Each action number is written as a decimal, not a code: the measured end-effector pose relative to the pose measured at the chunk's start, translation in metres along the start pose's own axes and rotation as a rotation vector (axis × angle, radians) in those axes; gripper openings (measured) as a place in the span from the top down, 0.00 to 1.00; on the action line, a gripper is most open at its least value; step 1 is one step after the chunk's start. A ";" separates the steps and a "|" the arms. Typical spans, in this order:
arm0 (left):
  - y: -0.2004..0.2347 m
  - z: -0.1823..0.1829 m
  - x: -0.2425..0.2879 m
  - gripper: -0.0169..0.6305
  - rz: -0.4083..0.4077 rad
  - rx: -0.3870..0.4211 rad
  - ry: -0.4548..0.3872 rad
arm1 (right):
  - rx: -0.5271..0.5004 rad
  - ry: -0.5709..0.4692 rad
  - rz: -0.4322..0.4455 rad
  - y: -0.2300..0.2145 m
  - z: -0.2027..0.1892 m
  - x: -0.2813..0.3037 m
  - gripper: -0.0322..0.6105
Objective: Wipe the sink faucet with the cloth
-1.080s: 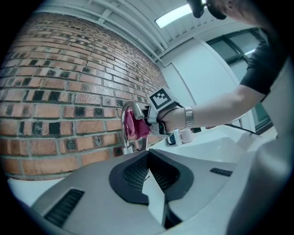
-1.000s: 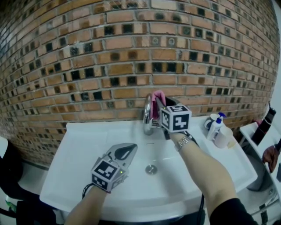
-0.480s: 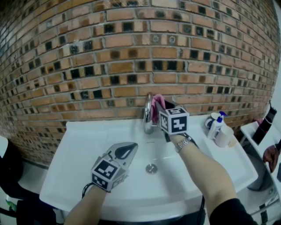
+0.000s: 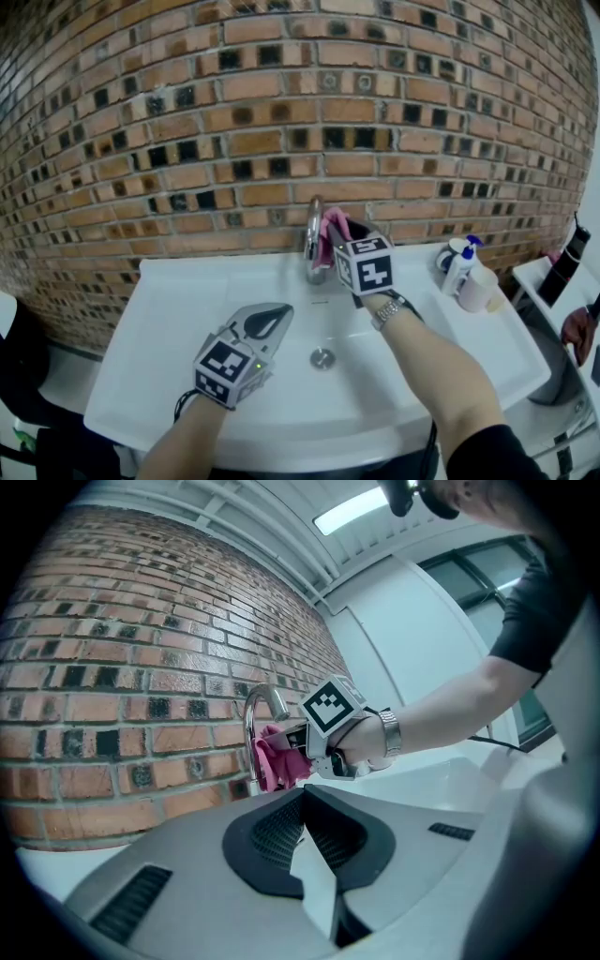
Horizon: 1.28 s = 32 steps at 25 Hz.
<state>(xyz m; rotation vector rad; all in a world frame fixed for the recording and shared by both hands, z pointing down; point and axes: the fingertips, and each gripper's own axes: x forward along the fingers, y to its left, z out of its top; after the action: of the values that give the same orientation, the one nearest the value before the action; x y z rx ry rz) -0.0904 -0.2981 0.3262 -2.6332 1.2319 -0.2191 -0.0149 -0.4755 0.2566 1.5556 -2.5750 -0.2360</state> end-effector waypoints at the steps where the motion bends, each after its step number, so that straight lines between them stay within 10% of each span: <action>1: 0.000 -0.001 0.000 0.96 -0.003 0.005 0.001 | -0.012 0.004 -0.001 0.001 -0.001 0.000 0.80; 32: -0.002 0.000 0.001 0.96 -0.017 0.013 -0.009 | -0.173 0.073 -0.028 0.047 -0.048 -0.020 0.80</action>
<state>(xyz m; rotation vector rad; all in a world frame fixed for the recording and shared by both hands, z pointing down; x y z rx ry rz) -0.0883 -0.2971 0.3266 -2.6316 1.2009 -0.2176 -0.0372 -0.4398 0.3125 1.5104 -2.4082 -0.3855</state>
